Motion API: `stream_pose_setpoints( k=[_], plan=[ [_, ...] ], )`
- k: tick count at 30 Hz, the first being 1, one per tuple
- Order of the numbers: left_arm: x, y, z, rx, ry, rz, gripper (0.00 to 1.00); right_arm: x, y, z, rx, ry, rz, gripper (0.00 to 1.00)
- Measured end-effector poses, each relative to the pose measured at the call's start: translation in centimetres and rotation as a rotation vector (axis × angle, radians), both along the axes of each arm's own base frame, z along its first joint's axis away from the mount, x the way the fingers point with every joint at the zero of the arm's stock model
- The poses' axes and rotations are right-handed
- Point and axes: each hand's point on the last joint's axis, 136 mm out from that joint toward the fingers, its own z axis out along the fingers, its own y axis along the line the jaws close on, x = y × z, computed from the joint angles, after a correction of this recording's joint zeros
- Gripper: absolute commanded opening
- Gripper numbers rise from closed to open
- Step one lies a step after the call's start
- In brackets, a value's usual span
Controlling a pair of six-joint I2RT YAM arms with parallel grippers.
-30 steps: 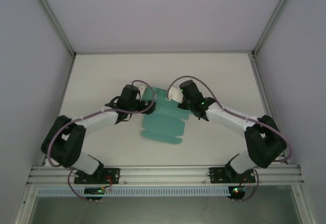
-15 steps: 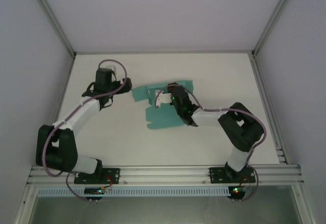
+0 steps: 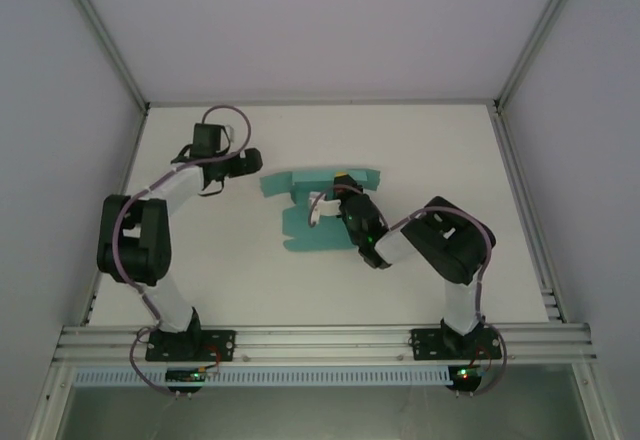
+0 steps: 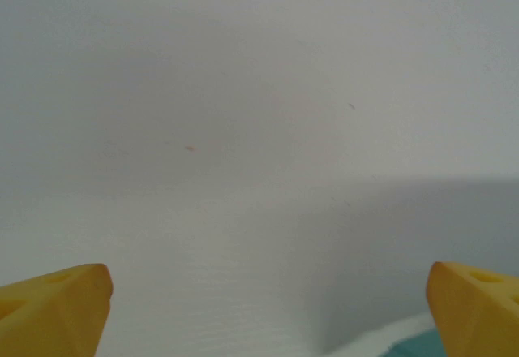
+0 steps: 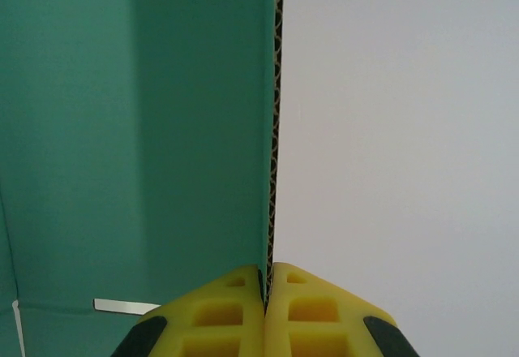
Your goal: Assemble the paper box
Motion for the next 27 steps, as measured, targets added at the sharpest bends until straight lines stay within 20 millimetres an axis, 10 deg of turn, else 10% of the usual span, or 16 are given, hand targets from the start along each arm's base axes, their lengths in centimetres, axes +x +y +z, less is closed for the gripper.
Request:
stream_pose_setpoints(
  k=[13, 27],
  plan=[
    [-3.6, -7.4, -1.3, -0.094, -0.038, -0.335, 0.69, 0.2, -0.5, -0.7, 0.027, 0.022, -0.017, 0.0],
    [-5.0, -9.5, -1.3, -0.163, -0.1, -0.422, 0.69, 0.8, -1.1, -0.8, 0.061, 0.104, -0.032, 0.0]
  ],
)
